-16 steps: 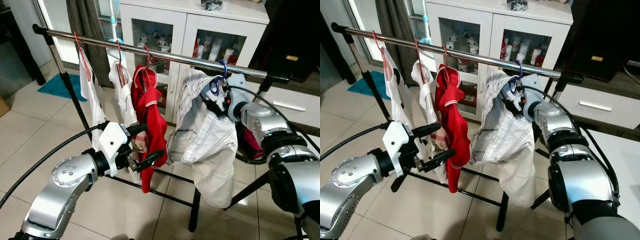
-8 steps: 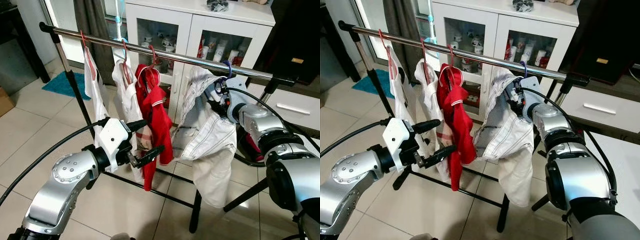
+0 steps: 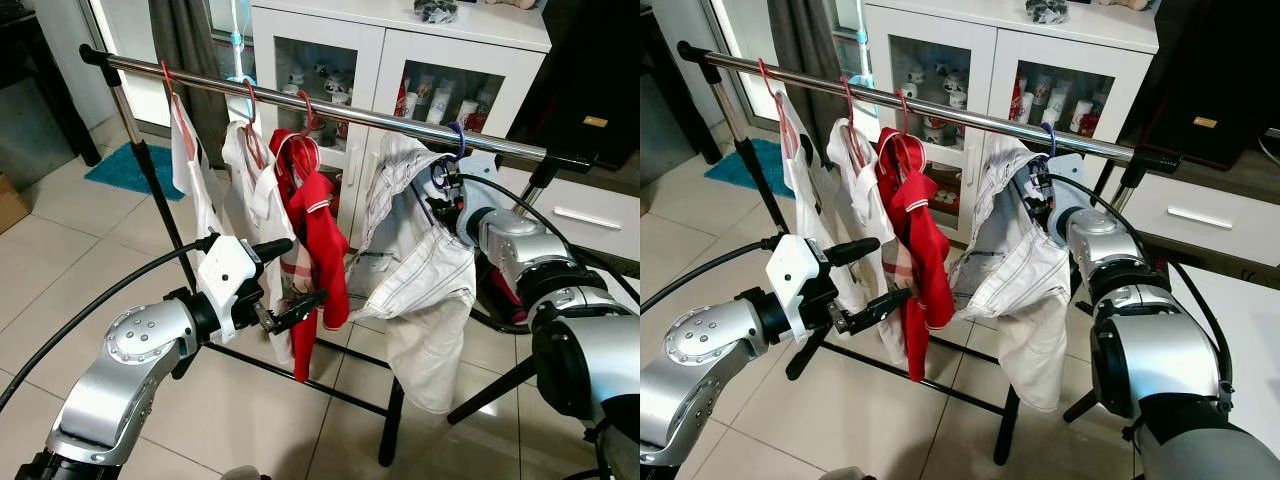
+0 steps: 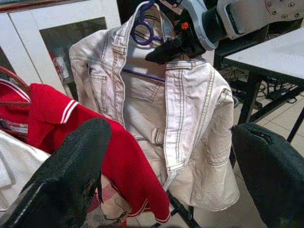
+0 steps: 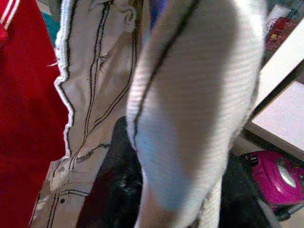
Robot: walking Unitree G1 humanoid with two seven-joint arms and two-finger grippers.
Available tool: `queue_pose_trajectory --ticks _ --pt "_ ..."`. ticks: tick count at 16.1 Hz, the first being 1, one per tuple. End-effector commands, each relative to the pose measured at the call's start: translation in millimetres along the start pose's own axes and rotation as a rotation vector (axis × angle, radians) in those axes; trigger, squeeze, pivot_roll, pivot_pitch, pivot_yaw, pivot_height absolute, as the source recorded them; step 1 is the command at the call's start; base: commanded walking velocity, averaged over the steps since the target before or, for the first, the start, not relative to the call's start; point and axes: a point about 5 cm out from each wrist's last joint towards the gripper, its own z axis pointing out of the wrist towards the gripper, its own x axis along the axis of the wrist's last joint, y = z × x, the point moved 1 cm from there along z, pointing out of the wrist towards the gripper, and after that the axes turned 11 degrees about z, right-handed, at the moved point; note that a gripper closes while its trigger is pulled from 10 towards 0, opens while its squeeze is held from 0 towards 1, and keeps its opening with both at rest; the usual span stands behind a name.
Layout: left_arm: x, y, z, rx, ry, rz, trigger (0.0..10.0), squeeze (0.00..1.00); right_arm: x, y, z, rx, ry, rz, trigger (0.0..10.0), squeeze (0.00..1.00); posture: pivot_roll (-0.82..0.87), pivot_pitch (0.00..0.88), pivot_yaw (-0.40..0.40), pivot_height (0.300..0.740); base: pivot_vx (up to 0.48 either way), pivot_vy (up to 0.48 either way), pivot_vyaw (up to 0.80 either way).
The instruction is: Hang hanger
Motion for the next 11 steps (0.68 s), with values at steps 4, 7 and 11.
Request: queue_pose_trajectory --ticks 4,7,11 --pt "0.5 0.5 1.1 -0.001 -0.006 0.015 10.0 0.96 -3.6 -0.9 0.6 0.001 -0.020 0.025 0.0 0.00 0.04 0.000 -0.048 0.740 0.000 0.000 0.00" --pt "0.5 0.3 1.4 -0.001 -0.004 0.015 10.0 0.96 -3.2 -2.4 0.8 0.011 -0.020 0.024 0.0 0.00 0.04 0.000 -0.047 0.740 0.000 0.000 0.00" --pt "0.5 0.1 2.6 0.000 -0.003 0.015 10.0 0.96 -2.4 -2.4 0.8 0.014 -0.018 0.021 0.0 0.00 0.04 0.000 -0.050 0.740 0.000 0.000 0.00"
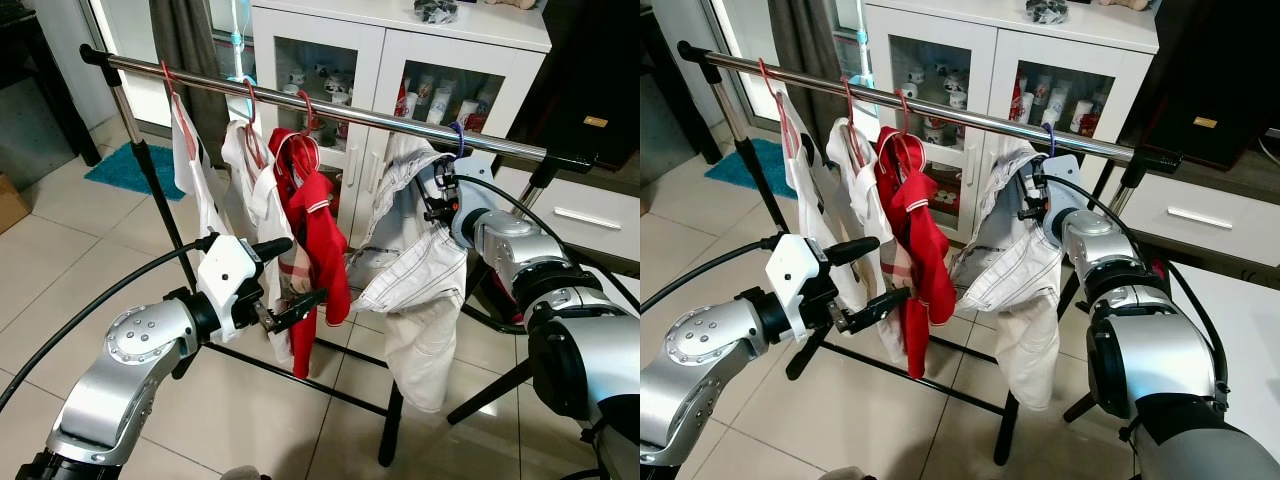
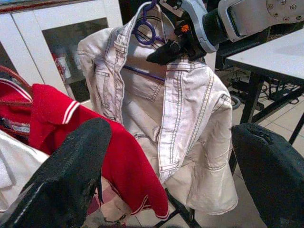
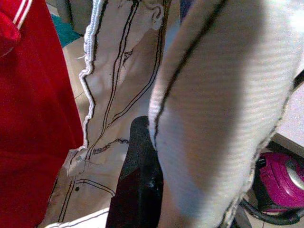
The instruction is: Hang hanger
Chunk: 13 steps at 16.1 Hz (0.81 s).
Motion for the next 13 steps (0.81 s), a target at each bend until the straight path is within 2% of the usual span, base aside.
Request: queue_pose_trajectory --ticks 1,4,5,8,11,13 --pt "0 0.3 2.7 -0.005 -0.004 0.014 10.0 0.96 -1 1.8 -0.2 -0.007 -0.013 0.012 0.0 0.00 0.04 0.000 -0.051 0.740 0.000 0.000 0.00" --pt "0 -0.3 2.6 0.009 -0.006 0.015 10.0 0.96 3 2.6 -0.7 -0.007 0.015 0.028 0.0 0.00 0.04 0.000 -0.056 0.740 0.000 0.000 0.00" --pt "-5 -3.7 1.5 0.079 -0.034 0.020 10.0 0.96 17 3.5 -2.7 0.012 0.105 0.070 0.0 0.00 0.04 0.000 -0.061 0.740 0.000 0.000 0.00" --pt "-10 -3.6 0.8 0.119 -0.066 0.021 10.0 0.94 29 3.2 -5.3 0.033 0.195 0.118 0.0 0.00 0.04 0.000 -0.060 0.740 0.000 0.000 0.00" --pt "-13 -4.8 -0.1 0.167 -0.069 -0.013 10.0 0.91 41 4.2 -12.9 0.037 0.329 0.101 0.0 0.00 0.02 0.000 -0.056 0.740 0.000 0.000 0.00" --pt "-16 -8.4 0.1 0.223 -0.078 0.002 10.0 0.92 48 3.5 -19.3 0.039 0.407 0.066 0.0 0.00 0.02 0.000 -0.059 0.740 0.000 0.000 0.00"
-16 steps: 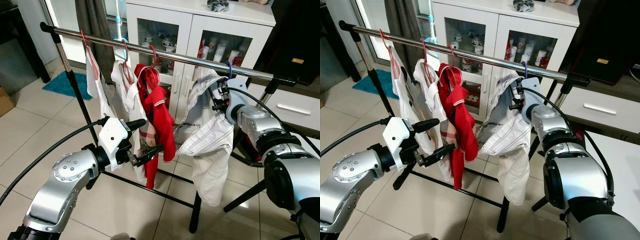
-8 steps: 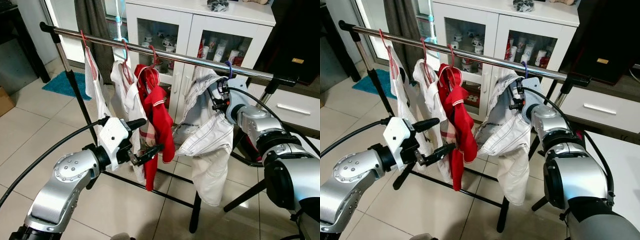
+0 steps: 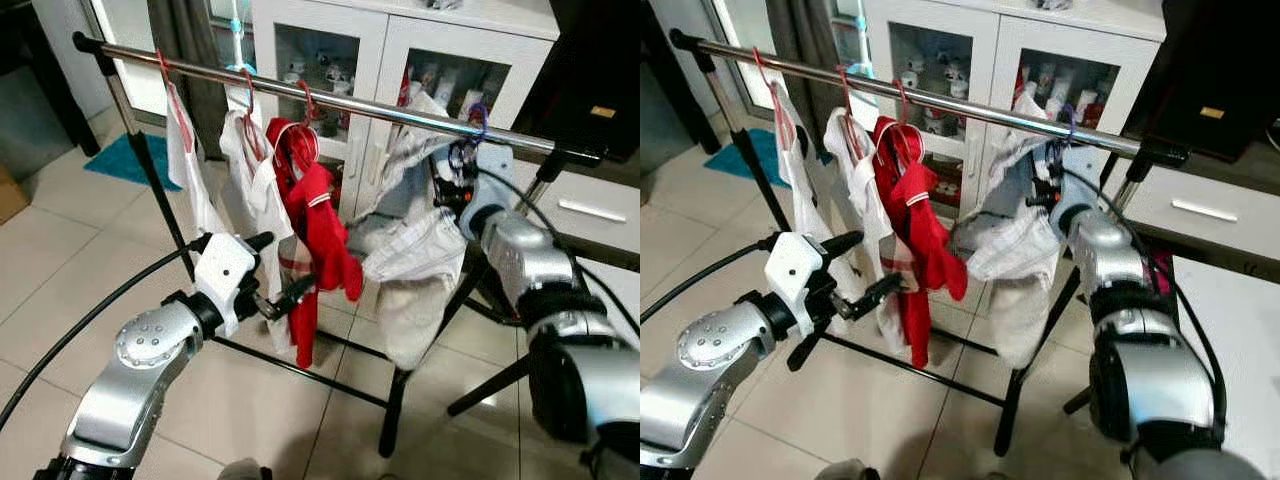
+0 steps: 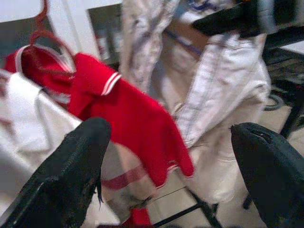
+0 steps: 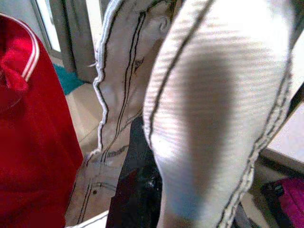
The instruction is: Hang hanger
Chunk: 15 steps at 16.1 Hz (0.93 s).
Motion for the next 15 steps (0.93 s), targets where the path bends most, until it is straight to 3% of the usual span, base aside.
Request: queue_pose_trajectory --ticks 1,4,7,12,15 --pt "-3 -3.4 -1.3 0.045 -0.012 0.012 10.0 0.92 45 -8.1 -2.5 0.032 0.215 -0.058 0.0 0.00 0.01 0.000 -0.061 0.740 0.000 0.000 0.00" --pt "-6 -4.2 -2.2 0.073 -0.026 -0.006 10.0 0.92 40 -16.3 -20.5 0.034 0.284 -0.165 0.0 0.00 0.00 0.000 -0.064 0.740 0.000 0.000 0.00" --pt "-8 -3.6 -2.8 0.079 -0.035 -0.008 10.0 0.92 25 -26.4 -33.1 0.040 0.309 -0.198 0.0 0.00 0.00 0.000 -0.062 0.740 0.000 0.000 0.00" --pt "-11 -4.4 -4.1 0.120 -0.033 -0.017 10.0 0.93 -10 -43.5 -57.3 0.040 0.223 -0.183 0.0 0.00 0.00 0.000 -0.070 0.740 0.000 0.000 0.00" --pt "-13 -3.3 -5.5 0.129 -0.039 -0.021 10.0 0.92 -29 -42.7 -62.1 0.025 0.123 -0.227 0.0 0.00 0.00 0.000 -0.083 0.740 0.000 0.000 0.00"
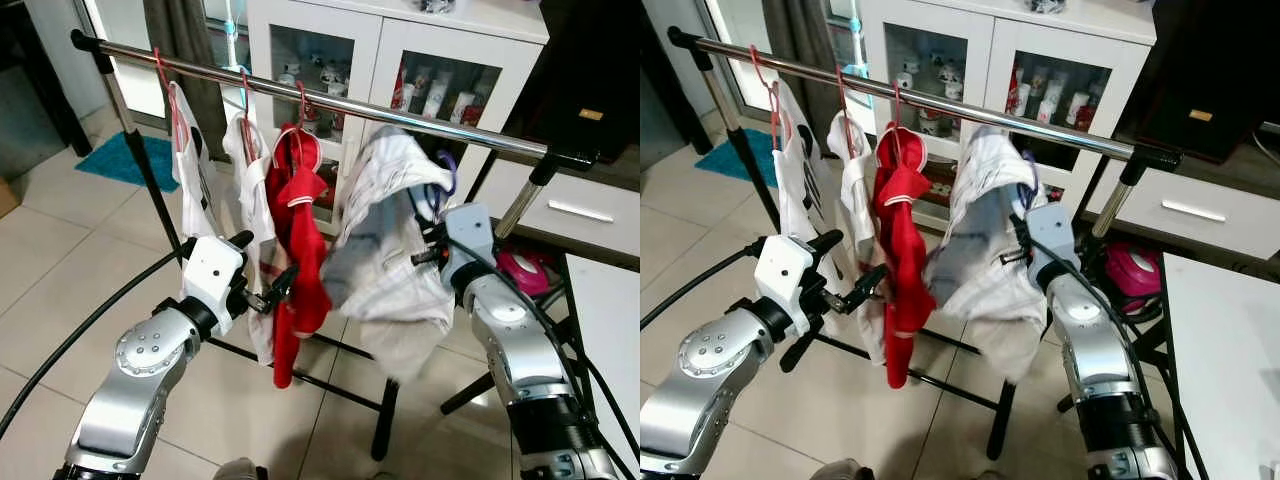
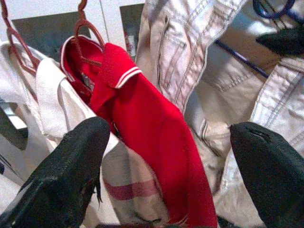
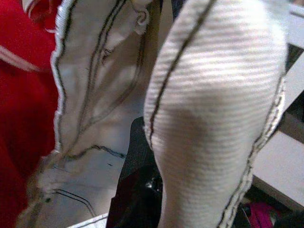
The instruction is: Hang hanger
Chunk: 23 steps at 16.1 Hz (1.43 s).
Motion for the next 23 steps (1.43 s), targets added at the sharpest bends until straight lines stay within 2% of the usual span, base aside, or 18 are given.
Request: queue_pose_trajectory --ticks 1,8,14,23 --pt "-3 0.1 -1.7 0.014 -0.009 0.002 10.0 0.92 14 4.0 -3.1 -0.018 0.052 -0.021 0.0 0.00 0.00 0.000 -0.087 0.740 0.000 0.000 0.00" --pt "-9 5.0 -6.1 0.032 -0.021 -0.027 10.0 0.92 -10 -9.9 -23.2 -0.016 -0.053 0.168 0.0 0.00 0.01 0.000 -0.107 0.740 0.000 0.000 0.00" --pt "-10 7.3 -6.1 0.017 -0.020 -0.030 10.0 0.92 -14 -11.8 -29.8 -0.026 -0.086 0.208 0.0 0.00 0.00 0.000 -0.099 0.740 0.000 0.000 0.00" --pt "-12 8.6 -5.8 0.012 -0.020 -0.023 10.0 0.92 -16 -16.5 -30.7 -0.022 -0.110 0.221 0.0 0.00 0.00 0.000 -0.101 0.740 -0.286 0.000 0.00"
